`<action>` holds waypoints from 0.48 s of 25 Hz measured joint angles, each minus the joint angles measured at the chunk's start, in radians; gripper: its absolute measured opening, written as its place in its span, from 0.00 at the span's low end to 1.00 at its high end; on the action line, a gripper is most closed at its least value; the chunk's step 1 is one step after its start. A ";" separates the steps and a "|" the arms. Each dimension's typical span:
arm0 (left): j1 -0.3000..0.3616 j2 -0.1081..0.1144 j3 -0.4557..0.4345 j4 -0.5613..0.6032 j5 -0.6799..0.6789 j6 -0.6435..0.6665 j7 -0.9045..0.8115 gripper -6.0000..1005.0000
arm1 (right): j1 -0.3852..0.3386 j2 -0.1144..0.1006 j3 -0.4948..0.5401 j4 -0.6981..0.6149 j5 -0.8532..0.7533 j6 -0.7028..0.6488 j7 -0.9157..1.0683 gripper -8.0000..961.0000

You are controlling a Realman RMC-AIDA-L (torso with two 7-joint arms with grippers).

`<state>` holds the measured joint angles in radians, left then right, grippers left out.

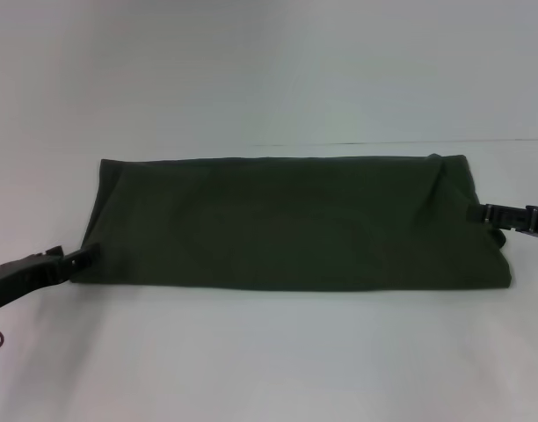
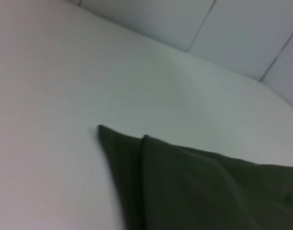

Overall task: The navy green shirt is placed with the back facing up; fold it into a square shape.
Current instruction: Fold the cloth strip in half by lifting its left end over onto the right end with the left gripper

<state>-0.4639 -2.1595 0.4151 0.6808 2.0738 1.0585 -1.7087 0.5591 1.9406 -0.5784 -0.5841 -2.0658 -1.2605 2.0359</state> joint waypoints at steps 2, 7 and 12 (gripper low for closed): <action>-0.002 -0.001 0.001 -0.008 0.001 -0.025 0.000 0.77 | 0.001 0.001 -0.001 0.000 0.000 0.000 0.003 0.81; -0.006 0.000 0.004 -0.020 0.023 -0.044 0.000 0.77 | 0.003 0.000 0.003 0.000 0.000 0.002 0.007 0.81; -0.006 0.000 0.005 -0.034 0.027 -0.043 0.005 0.77 | 0.003 0.000 0.000 0.000 0.001 0.009 0.007 0.81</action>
<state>-0.4696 -2.1598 0.4201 0.6470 2.1010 1.0151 -1.7035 0.5622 1.9404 -0.5785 -0.5843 -2.0650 -1.2512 2.0428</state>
